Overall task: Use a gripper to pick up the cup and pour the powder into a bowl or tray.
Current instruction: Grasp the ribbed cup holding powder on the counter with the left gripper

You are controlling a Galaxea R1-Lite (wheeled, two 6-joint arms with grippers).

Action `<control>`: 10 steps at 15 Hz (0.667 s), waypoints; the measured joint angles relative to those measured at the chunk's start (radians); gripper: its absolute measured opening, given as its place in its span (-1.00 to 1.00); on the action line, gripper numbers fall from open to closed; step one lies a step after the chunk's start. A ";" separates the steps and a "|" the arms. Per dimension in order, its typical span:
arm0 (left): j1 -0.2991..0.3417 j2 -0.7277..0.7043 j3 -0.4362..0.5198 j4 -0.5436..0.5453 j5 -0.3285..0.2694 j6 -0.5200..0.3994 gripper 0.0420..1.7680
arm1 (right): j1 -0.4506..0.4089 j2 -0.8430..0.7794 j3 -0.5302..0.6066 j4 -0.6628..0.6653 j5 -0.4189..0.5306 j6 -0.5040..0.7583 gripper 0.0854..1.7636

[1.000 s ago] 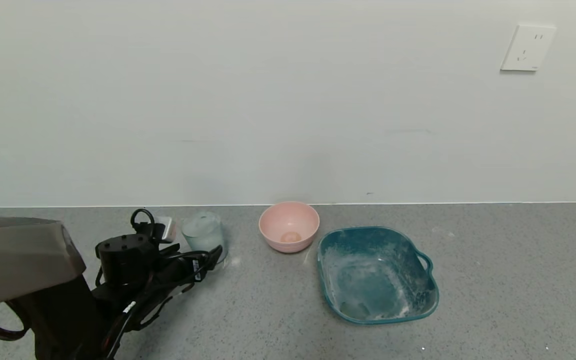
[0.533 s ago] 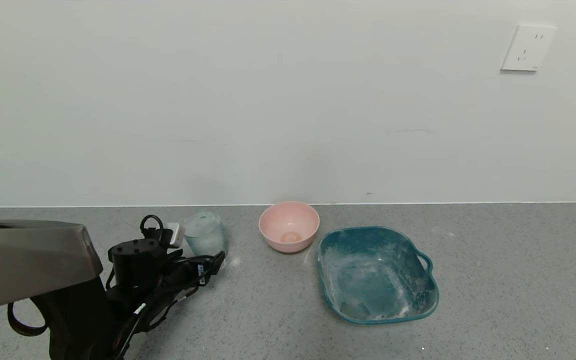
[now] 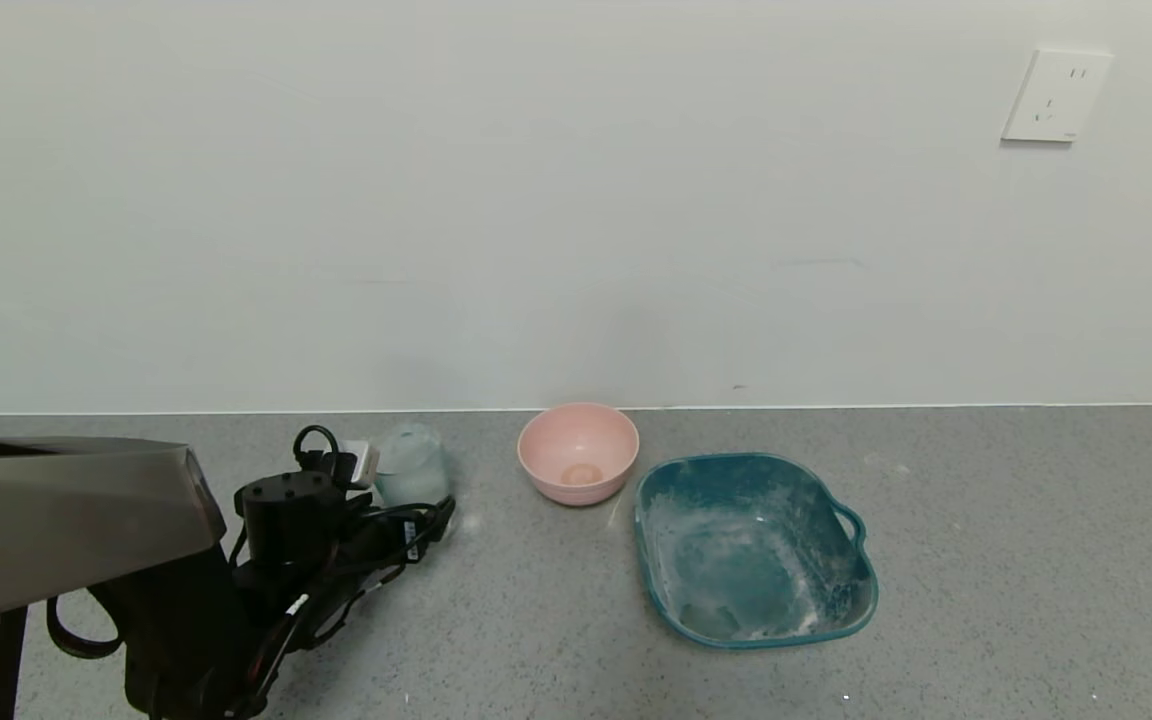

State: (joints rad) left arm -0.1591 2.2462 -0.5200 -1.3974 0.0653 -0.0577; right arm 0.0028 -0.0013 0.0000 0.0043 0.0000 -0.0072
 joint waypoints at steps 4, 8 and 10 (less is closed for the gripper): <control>0.000 0.011 -0.030 0.002 0.014 0.003 0.94 | 0.000 0.000 0.000 0.000 0.000 0.000 0.94; 0.000 0.025 -0.058 0.015 0.014 0.023 0.94 | 0.000 0.000 0.000 0.000 0.000 0.000 0.94; 0.000 0.031 -0.071 0.015 0.015 0.034 0.94 | 0.000 0.000 0.000 0.000 0.000 0.000 0.94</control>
State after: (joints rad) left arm -0.1591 2.2774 -0.5913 -1.3826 0.0806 -0.0240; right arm 0.0028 -0.0013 0.0000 0.0043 0.0000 -0.0072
